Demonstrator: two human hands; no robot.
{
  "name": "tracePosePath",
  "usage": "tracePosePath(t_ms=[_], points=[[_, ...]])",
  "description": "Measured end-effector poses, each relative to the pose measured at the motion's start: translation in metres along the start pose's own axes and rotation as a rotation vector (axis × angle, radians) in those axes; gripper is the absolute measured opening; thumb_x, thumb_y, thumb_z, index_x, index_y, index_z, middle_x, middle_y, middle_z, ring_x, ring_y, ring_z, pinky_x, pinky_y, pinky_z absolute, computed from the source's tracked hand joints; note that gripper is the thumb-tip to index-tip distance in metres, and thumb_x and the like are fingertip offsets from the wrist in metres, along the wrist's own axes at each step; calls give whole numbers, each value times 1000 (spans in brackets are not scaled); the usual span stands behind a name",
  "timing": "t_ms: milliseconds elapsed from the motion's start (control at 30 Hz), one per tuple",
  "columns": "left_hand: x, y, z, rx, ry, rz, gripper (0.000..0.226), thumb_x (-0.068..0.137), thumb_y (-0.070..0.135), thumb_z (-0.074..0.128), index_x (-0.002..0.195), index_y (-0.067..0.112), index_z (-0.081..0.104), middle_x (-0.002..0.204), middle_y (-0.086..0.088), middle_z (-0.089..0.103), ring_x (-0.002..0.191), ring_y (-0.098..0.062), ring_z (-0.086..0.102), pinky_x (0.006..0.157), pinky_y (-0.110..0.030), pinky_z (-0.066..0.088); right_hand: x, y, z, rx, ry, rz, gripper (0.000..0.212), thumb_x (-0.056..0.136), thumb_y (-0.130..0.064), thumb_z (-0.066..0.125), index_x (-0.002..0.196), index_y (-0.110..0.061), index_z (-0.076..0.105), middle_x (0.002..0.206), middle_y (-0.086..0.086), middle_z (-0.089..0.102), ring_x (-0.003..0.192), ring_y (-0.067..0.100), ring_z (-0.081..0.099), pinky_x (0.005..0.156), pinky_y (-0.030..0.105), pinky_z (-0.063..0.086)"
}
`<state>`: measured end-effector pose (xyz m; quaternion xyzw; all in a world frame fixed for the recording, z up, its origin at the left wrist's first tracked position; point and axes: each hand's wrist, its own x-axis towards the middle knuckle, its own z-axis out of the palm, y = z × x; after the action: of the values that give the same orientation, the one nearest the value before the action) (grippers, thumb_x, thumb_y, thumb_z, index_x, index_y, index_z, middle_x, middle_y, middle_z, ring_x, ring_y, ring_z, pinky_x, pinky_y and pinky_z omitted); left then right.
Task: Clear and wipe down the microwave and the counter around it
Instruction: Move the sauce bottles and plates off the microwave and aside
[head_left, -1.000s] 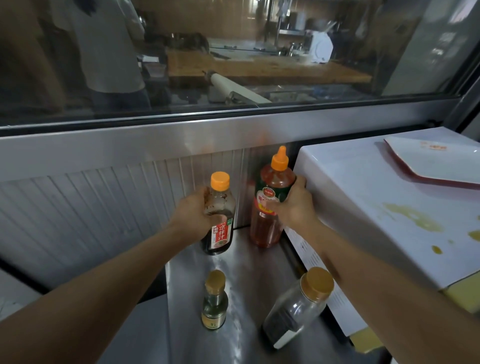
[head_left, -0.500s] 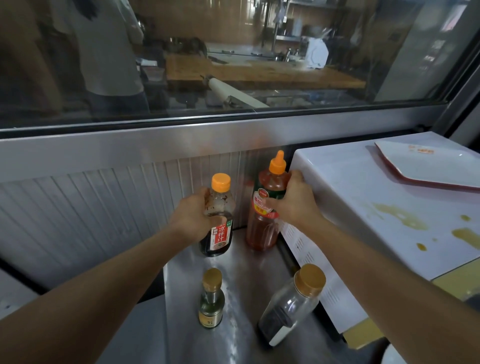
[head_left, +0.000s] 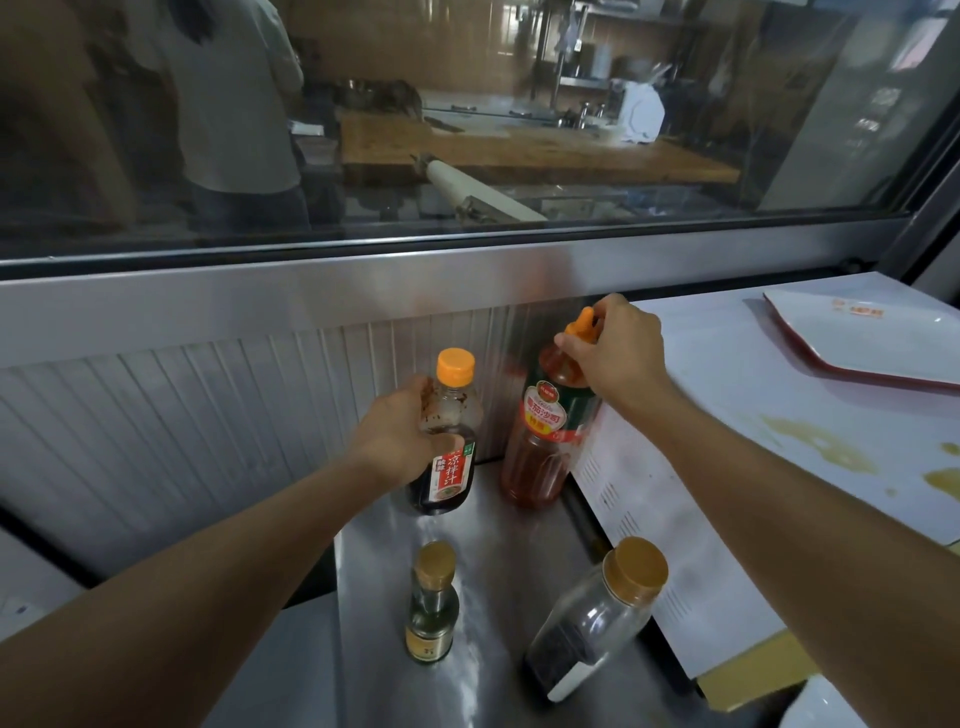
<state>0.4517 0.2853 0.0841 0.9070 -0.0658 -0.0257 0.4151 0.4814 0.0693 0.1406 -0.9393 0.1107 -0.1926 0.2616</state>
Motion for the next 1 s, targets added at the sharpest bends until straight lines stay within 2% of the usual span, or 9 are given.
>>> tracePosePath(t_ms=[133,367,533,733,900,1000], points=[[3,-2,1,5,-2,-6,55,75,19,76,122,20,48,112,1,60,107,-22,57,85,-30,45,5,-1,-6,-5,-50,-41,39,83,-31,70,114,-13,56,113,7,62,100,23,59,83,31,47],[6,-6,9,9,-15,-2,54,75,19,76,121,20,47,105,5,57,102,-19,57,81,-29,44,4,1,-11,8,-110,-114,36,86,-24,68,118,-14,54,118,6,60,104,22,57,85,29,46],[8,-4,16,19,-16,5,54,75,19,76,122,19,49,114,-1,61,107,-21,58,87,-33,46,2,0,-14,11,-145,-105,44,87,-26,67,125,-14,49,123,7,57,110,23,56,92,32,47],[11,1,26,-18,-44,15,57,77,17,74,127,16,46,123,-6,59,114,-25,56,94,-37,45,-9,1,-25,37,-131,-108,69,83,-35,70,139,-17,34,140,4,43,124,24,46,96,33,41],[19,5,38,-34,-28,17,53,77,14,74,123,13,48,119,-7,60,111,-24,56,90,-32,44,-26,14,-34,-26,-87,-162,70,82,-32,70,139,-15,33,140,7,40,125,24,41,96,32,38],[24,6,45,7,-29,28,56,77,15,74,126,11,46,120,-8,60,112,-26,56,93,-36,46,-33,24,-39,-41,-72,-180,69,82,-30,70,138,-14,33,138,7,40,124,23,40,92,28,36]])
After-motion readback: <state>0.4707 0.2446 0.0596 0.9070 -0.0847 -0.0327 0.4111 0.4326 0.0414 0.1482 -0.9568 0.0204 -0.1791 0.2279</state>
